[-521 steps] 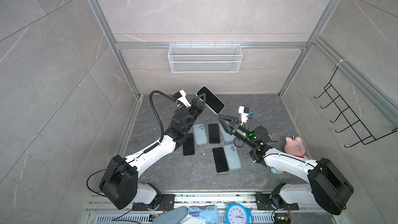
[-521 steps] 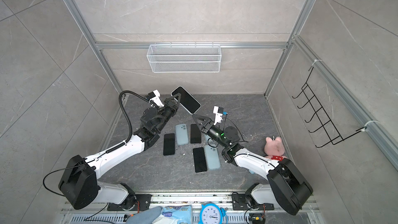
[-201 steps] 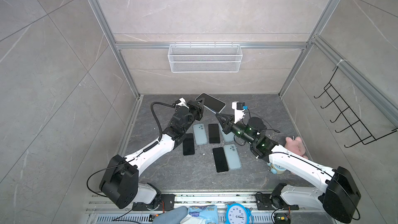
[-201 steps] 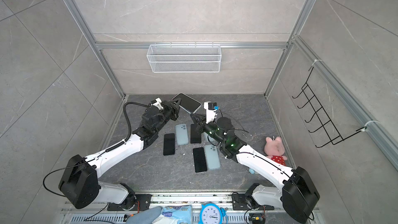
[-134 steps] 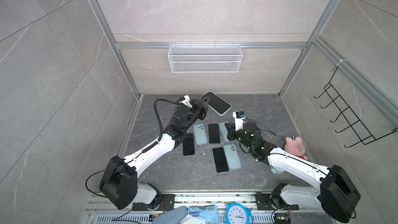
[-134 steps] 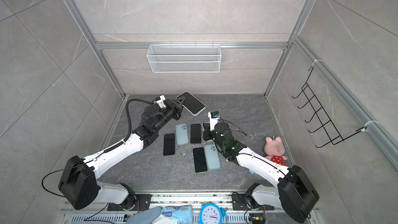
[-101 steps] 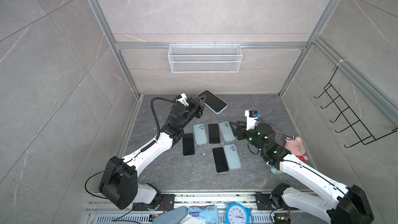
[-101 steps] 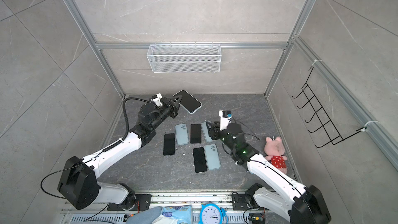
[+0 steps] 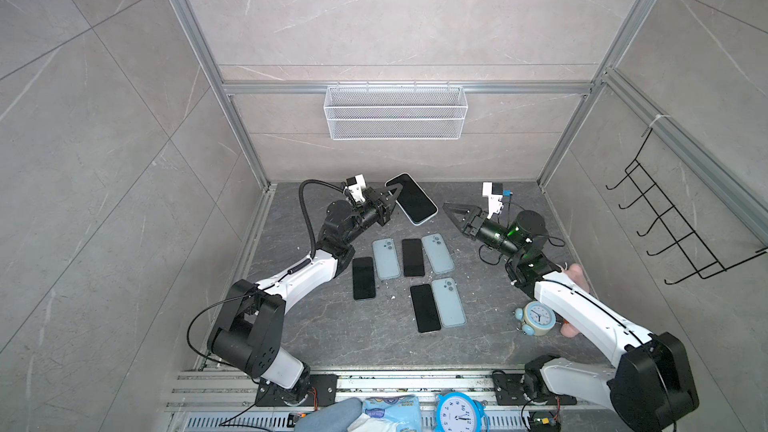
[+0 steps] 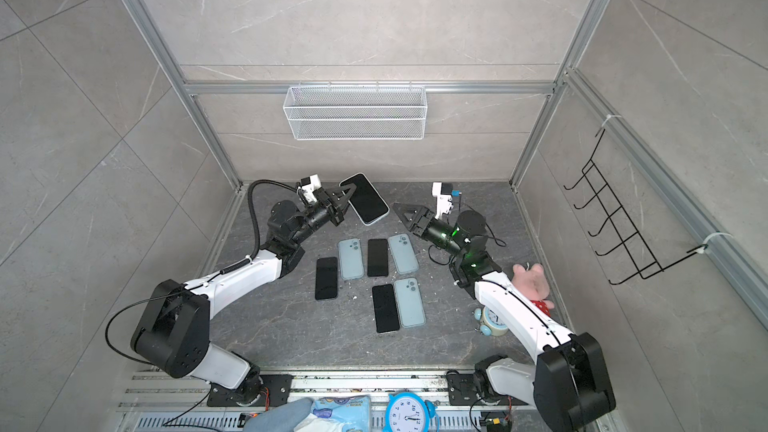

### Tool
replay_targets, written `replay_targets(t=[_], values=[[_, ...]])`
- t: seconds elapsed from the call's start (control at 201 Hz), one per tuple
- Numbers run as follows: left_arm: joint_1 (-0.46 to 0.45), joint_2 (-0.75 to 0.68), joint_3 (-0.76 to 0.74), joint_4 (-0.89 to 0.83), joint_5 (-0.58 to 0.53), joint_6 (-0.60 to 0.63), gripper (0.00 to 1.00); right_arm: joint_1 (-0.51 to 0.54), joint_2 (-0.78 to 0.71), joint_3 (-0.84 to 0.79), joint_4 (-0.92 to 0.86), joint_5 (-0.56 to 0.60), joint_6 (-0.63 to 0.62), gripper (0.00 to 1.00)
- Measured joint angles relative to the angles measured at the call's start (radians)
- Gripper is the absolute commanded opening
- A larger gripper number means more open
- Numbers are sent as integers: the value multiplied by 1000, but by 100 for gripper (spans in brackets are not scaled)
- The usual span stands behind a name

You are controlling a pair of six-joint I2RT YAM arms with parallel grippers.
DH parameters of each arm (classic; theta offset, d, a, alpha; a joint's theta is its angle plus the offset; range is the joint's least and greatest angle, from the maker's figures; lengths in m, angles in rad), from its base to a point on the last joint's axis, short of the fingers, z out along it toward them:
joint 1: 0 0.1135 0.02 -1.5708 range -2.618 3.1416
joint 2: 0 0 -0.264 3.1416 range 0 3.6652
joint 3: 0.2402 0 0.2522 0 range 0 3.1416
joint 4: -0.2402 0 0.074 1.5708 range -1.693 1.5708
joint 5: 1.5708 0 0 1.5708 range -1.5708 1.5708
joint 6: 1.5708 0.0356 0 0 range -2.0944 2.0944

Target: Take the phone out of the phone case

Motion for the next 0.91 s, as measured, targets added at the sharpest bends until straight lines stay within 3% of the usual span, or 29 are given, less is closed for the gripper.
replay_targets(t=[0.254, 0.682, 0.777, 0.907], values=[[-7, 0, 0, 45, 9, 24, 0, 3, 26, 0, 186, -57, 129, 44], [-11, 0, 0, 73, 9, 32, 0, 26, 48, -24, 195, -71, 146, 35], [-12, 0, 0, 73, 9, 32, 0, 37, 55, -27, 198, -71, 147, 29], [-15, 0, 0, 77, 9, 32, 0, 40, 60, -33, 208, -70, 162, 14]])
